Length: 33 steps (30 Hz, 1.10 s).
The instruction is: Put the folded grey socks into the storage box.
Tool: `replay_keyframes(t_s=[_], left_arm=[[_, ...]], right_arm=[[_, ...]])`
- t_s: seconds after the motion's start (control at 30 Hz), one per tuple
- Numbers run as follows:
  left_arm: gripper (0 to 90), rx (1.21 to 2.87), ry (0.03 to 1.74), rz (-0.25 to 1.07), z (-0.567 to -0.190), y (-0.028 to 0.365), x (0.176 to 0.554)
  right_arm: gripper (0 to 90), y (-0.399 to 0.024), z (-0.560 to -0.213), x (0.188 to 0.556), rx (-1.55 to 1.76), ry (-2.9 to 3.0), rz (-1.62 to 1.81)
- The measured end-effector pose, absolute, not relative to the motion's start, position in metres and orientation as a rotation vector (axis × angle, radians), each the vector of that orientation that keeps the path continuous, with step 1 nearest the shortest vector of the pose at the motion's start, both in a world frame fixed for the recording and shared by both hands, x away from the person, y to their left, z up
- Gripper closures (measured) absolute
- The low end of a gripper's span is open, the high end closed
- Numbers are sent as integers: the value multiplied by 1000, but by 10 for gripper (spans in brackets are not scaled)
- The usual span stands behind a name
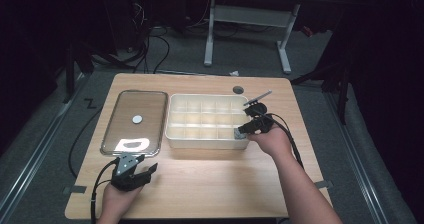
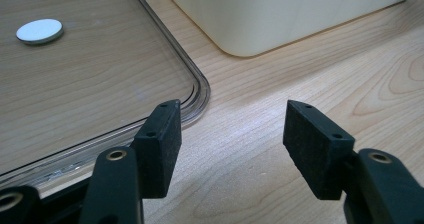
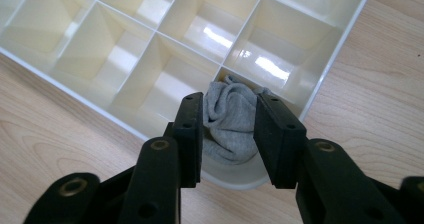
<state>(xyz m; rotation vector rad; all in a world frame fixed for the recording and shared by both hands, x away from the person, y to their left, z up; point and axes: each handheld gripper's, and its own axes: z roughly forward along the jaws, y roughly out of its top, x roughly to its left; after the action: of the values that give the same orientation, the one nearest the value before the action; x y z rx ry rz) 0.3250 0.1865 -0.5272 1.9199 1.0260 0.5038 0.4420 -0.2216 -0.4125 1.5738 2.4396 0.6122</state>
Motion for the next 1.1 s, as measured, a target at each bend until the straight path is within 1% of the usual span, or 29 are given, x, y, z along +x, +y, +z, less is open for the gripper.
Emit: replay_keyframes(t_s=[0.1, 0.2, 0.33, 0.37, 0.67, 1.0, 1.1], left_arm=[[410, 1909, 1027, 489, -527, 187, 325], [410, 1908, 1026, 488, -527, 187, 325], [411, 1910, 1025, 488, -527, 186, 325], [411, 1915, 1021, 488, -527, 186, 324], [404, 1920, 1011, 479, -526, 182, 322], [397, 1911, 1017, 451, -526, 180, 321], [397, 1918, 1008, 448, -527, 177, 319]], right_arm=[[622, -226, -414, 435, 1571, 2422, 633], [620, -229, -415, 426, 1558, 2410, 684], [600, -229, -417, 417, 1514, 2392, 671], [588, -230, -417, 410, 1511, 2367, 737], [534, -233, -425, 383, 1457, 2299, 843], [496, -245, -443, 358, 1395, 2241, 1015], [477, -248, -456, 347, 1395, 2203, 1036]])
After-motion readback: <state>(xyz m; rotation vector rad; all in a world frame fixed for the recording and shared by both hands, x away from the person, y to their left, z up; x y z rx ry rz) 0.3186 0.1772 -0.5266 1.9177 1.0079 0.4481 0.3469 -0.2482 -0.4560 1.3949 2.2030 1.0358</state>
